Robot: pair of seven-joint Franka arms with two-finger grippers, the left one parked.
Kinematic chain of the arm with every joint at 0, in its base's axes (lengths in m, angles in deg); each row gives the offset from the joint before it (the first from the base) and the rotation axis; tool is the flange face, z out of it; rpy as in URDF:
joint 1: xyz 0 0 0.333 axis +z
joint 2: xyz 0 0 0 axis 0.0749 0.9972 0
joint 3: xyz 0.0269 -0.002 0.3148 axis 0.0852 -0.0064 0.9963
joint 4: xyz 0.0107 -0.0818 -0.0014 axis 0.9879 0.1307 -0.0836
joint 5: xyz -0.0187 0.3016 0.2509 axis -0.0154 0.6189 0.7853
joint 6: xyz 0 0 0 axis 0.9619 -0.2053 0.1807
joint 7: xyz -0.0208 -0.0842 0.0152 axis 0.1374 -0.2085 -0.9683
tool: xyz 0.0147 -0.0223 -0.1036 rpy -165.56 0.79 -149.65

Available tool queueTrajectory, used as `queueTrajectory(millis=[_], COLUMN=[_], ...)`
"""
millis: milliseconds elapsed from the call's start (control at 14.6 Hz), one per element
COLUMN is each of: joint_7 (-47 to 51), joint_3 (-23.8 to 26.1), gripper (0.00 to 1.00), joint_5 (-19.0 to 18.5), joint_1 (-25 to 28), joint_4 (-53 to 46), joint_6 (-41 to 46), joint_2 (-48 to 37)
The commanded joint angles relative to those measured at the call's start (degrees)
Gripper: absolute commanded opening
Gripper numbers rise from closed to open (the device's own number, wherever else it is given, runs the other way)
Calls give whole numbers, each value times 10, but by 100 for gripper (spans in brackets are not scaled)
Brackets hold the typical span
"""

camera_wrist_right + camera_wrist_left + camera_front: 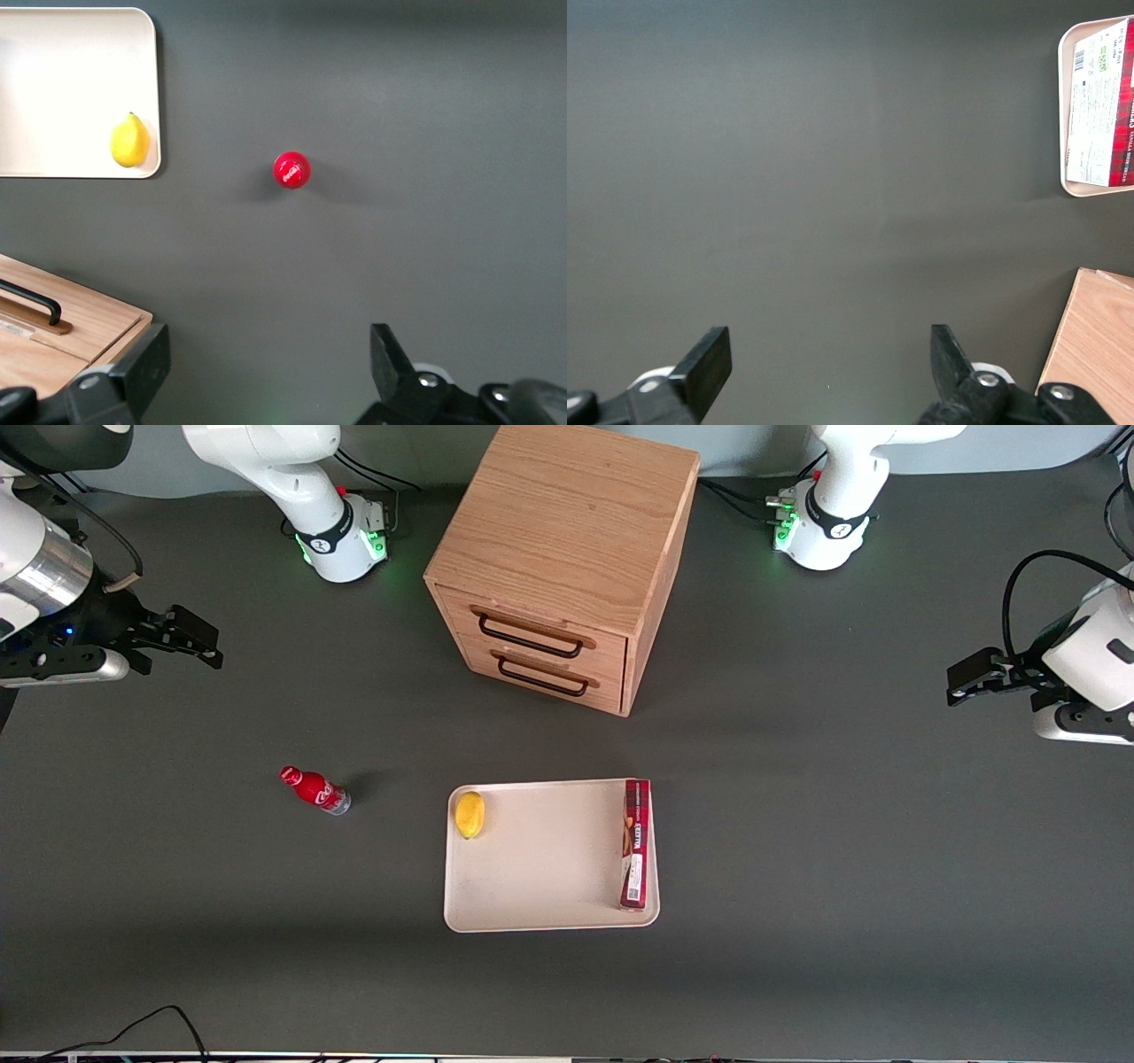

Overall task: Place coke bottle on tray
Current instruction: 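Move the right gripper toward the red Coca-Cola bottle on the table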

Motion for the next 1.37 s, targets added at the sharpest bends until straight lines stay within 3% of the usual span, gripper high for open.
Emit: queueTrajectory(millis=[0, 412, 618, 1304], joint_7=[0, 20, 21, 23], joint_3=[8, 8, 8, 8], gripper=[100, 100, 100, 100], joint_5=[-14, -23, -30, -31], joint_1=[-9, -10, -10, -3], joint_4=[-20, -18, -9, 230], joint_6=[19, 14, -34, -391], joint_2=[9, 44, 92, 120])
